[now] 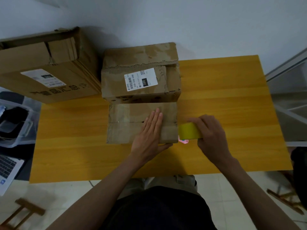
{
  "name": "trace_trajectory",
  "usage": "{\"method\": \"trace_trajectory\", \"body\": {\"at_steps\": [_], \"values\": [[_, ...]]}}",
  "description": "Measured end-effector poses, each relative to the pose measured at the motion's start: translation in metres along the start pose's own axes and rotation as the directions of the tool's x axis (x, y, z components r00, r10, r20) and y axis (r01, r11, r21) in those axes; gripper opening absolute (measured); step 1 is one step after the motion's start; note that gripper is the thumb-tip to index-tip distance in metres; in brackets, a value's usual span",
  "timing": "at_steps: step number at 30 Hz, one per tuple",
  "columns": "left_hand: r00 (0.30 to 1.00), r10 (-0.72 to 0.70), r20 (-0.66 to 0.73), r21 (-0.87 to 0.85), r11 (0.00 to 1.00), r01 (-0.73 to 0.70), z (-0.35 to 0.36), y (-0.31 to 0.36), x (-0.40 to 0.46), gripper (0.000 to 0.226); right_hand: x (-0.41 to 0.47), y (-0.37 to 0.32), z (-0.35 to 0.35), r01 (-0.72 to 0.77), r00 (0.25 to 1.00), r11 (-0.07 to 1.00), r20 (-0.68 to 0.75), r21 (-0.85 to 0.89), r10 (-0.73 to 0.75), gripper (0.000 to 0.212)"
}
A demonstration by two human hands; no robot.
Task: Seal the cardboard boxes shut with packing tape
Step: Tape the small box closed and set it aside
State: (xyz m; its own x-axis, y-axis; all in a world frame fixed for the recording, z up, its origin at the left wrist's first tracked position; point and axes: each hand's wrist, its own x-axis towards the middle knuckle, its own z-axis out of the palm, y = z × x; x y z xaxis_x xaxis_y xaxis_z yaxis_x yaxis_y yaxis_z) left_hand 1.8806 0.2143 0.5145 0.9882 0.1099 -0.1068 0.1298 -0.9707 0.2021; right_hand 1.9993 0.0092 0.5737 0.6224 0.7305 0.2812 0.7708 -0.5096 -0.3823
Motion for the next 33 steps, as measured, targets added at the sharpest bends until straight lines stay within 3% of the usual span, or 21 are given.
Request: {"method": "trace_trajectory", "body": {"at_steps": [5, 10, 13, 16, 19, 24, 28, 30, 33], "values": [[0.999, 0.003, 0.034, -0.007, 1.000, -0.003, -0.001, 0.001, 0.000, 0.115, -0.028, 0.040, 0.041, -0.266, 0.964, 0.962, 0.038, 0.067, 0.264, 0.056], [0.998, 0.022, 0.062, -0.065, 0.998, -0.018, -0.008, -0.002, 0.004, 0.118, -0.047, 0.043, 0.096, -0.479, 0.864, 0.783, 0.054, 0.396, 0.501, 0.040], [0.984, 0.040, 0.173, -0.087, 0.996, -0.025, -0.025, -0.006, 0.019, 0.137, -0.051, 0.043, 0.096, -0.512, 0.841, 0.736, 0.084, 0.443, 0.535, 0.031], [0.956, 0.029, 0.292, 0.078, 0.995, -0.055, -0.038, -0.014, 0.046, 0.152, -0.059, 0.040, 0.093, -0.515, 0.841, 0.720, 0.111, 0.466, 0.530, 0.038], [0.919, 0.028, 0.394, 0.151, 0.984, -0.094, -0.045, -0.015, 0.064, 0.153, -0.060, 0.032, 0.092, -0.531, 0.824, 0.670, 0.130, 0.518, 0.552, 0.043], [0.915, 0.095, 0.392, 0.160, 0.973, -0.169, -0.060, -0.011, 0.070, 0.153, -0.052, 0.016, 0.081, -0.533, 0.777, 0.575, 0.091, 0.620, 0.623, 0.039], [0.967, 0.154, 0.201, -0.065, 0.988, -0.143, -0.083, -0.028, 0.048, 0.148, -0.021, 0.001, 0.046, -0.402, 0.737, 0.537, -0.086, 0.741, 0.671, 0.035], [0.984, 0.158, 0.082, -0.266, 0.955, -0.131, -0.096, -0.038, 0.032, 0.147, 0.001, -0.014, 0.027, -0.340, 0.766, 0.485, -0.062, 0.806, 0.640, 0.023], [0.992, 0.126, -0.006, -0.516, 0.850, -0.111, -0.102, -0.058, 0.010, 0.149, 0.034, -0.048, 0.009, -0.355, 0.840, 0.484, 0.045, 0.800, 0.541, 0.051]]}}
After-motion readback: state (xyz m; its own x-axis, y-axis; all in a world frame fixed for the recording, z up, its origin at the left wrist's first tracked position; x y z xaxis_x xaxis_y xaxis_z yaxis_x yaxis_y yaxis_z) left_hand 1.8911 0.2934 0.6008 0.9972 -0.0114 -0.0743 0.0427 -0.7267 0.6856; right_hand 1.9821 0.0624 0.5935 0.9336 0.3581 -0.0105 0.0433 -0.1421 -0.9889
